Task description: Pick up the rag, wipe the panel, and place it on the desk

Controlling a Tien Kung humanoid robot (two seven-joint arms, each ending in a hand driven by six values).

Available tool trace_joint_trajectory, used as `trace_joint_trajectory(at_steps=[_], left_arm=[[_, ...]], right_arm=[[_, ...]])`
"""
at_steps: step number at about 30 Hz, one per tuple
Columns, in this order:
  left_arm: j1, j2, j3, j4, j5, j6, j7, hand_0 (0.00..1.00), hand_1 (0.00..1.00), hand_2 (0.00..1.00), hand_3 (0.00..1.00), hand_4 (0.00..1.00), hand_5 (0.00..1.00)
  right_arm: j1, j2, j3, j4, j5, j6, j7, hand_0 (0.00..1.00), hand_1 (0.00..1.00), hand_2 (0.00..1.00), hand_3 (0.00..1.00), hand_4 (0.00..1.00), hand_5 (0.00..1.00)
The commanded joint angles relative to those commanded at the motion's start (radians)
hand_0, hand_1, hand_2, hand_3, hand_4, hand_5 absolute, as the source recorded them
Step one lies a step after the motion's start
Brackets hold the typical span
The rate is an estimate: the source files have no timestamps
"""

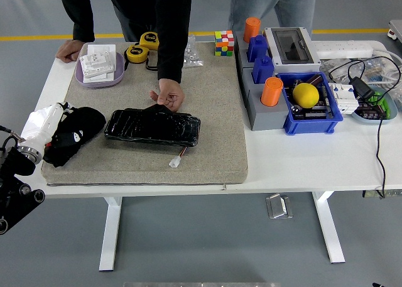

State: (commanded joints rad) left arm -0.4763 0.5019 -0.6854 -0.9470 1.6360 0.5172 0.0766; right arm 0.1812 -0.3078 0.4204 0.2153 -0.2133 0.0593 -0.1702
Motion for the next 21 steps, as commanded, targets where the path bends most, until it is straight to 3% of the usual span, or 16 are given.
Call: trace_joint_trajectory(at_steps=[21], left_arm=[[-0.004,0.027,-0.049,-0.061,0.021,-0.012,0.003,0.331,0.189,0.545,0.552,0.481,0.002]], right_arm=[[0.001,0.004,-0.003,-0.002,0.006,-0.001,0.0,0.79,0.691,0.722,0.661,0.998,0.501]])
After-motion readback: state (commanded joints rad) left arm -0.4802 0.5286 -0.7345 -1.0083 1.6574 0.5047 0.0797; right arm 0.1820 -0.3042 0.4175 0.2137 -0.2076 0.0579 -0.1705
